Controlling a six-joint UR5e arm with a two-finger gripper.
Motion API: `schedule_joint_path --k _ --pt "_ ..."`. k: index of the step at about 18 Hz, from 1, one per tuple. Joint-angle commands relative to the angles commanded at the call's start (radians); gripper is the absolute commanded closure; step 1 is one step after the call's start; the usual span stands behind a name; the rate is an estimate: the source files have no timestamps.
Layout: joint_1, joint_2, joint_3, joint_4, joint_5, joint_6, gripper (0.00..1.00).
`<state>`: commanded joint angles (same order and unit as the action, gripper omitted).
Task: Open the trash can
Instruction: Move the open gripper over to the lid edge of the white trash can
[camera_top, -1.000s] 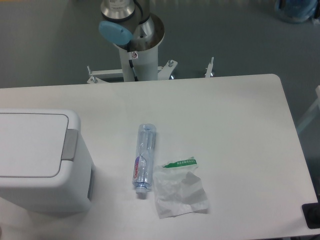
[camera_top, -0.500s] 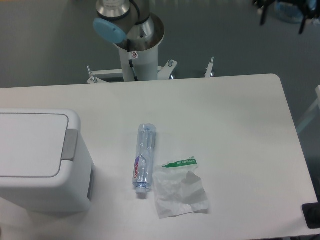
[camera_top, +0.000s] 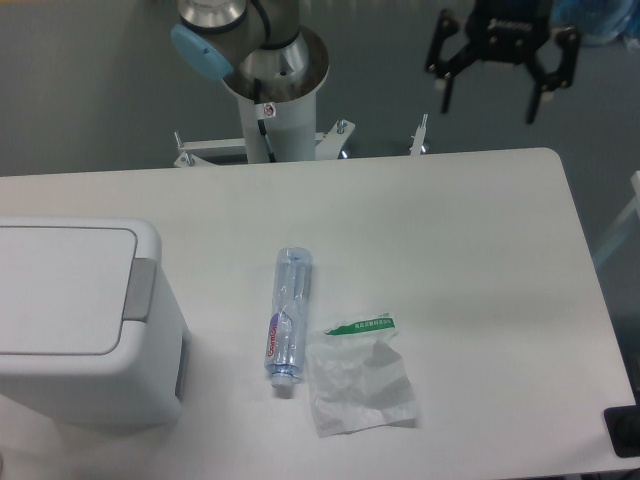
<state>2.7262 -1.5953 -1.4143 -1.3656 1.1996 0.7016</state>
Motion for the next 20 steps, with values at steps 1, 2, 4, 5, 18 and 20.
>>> schedule_joint_path --k 1,2,4,5,18,20 --pt "-0.028 -0.003 0.000 0.020 0.000 -0.055 0.00" --pt "-0.048 -0.012 0.000 0.032 0.000 -0.107 0.00" --pt "-0.092 -0.021 0.000 0.042 0.000 -0.192 0.00" --pt "-0.115 -0.032 0.002 0.043 0.000 -0.221 0.00" --pt "-0.359 -0.155 -0.008 0.284 -0.002 -0.531 0.00" --pt "-0.375 -0.163 -0.011 0.284 0.000 -0.539 0.00"
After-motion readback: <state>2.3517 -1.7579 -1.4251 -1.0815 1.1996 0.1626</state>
